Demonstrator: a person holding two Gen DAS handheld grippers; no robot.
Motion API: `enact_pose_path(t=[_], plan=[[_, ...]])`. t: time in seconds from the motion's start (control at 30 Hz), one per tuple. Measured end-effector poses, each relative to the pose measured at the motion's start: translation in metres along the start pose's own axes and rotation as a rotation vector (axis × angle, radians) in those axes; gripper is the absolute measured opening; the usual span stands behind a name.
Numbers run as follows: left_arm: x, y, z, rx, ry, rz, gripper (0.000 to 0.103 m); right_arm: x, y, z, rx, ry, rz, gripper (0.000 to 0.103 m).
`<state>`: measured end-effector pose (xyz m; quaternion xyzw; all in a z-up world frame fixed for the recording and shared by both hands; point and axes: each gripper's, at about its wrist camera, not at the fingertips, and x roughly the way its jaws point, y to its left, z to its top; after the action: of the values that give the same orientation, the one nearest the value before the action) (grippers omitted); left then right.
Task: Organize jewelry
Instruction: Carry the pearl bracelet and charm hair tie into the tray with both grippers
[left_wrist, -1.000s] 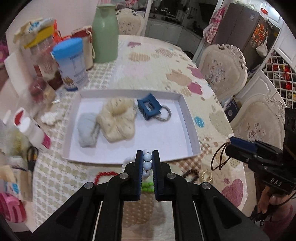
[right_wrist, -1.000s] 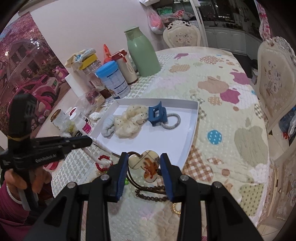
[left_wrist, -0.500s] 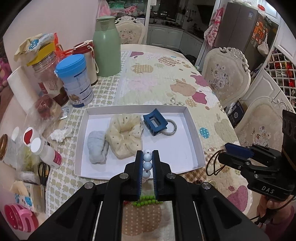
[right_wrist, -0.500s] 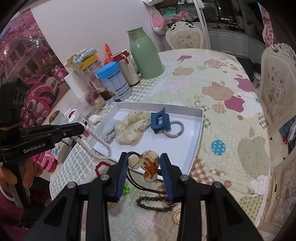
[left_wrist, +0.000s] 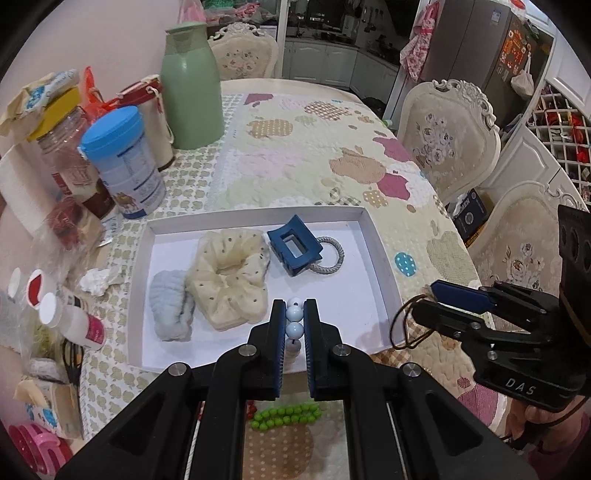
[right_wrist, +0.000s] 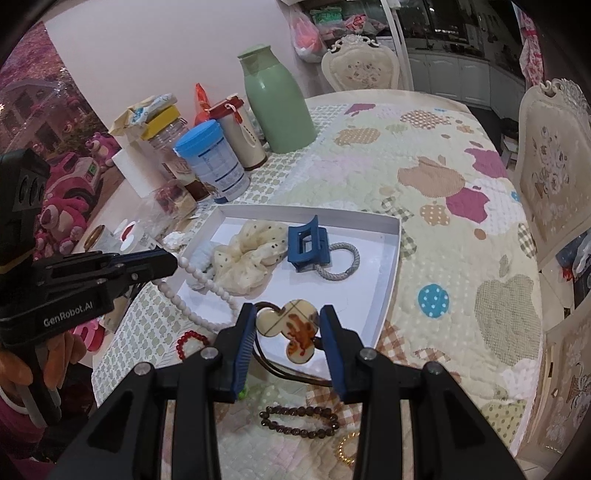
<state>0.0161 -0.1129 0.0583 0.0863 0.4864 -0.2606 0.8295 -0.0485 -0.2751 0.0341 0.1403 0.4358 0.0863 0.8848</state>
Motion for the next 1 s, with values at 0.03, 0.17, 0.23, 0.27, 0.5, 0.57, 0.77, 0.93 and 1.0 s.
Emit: enact_pose_path(t=[0.03, 0.17, 0.23, 0.27, 0.5, 0.57, 0.77, 0.93, 1.0], plan=[[0.004, 0.0, 0.0, -0.002, 0.004, -0.001, 0.0, 0.003, -0.002, 0.001, 0.003, 0.005, -0.001, 0.036], [0.021, 0.008, -0.002, -0.018, 0.022, 0.013, 0.0, 0.018, -0.007, 0.003, 0.015, 0.029, -0.001, 0.036], [0.029, 0.017, -0.006, -0.033, 0.038, 0.022, 0.0, 0.027, -0.009, 0.005, 0.016, 0.044, -0.004, 0.036], [0.036, 0.024, -0.01, -0.045, 0.051, 0.035, 0.0, 0.032, -0.01, 0.005, 0.018, 0.052, -0.005, 0.036], [0.07, 0.086, -0.036, -0.182, 0.136, 0.091, 0.001, 0.078, -0.017, 0.009, 0.014, 0.118, -0.028, 0.037], [0.076, 0.098, -0.041, -0.208, 0.148, 0.104, 0.001, 0.094, -0.02, 0.009, 0.011, 0.142, -0.043, 0.037], [0.09, 0.118, -0.046, -0.257, 0.169, 0.123, 0.001, 0.126, -0.025, 0.009, -0.026, 0.177, -0.114, 0.037], [0.096, 0.121, -0.047, -0.278, 0.18, 0.122, 0.001, 0.139, -0.027, 0.009, -0.046, 0.189, -0.158, 0.038], [0.096, 0.121, -0.047, -0.281, 0.183, 0.118, 0.001, 0.142, -0.029, 0.009, -0.043, 0.196, -0.158, 0.044]])
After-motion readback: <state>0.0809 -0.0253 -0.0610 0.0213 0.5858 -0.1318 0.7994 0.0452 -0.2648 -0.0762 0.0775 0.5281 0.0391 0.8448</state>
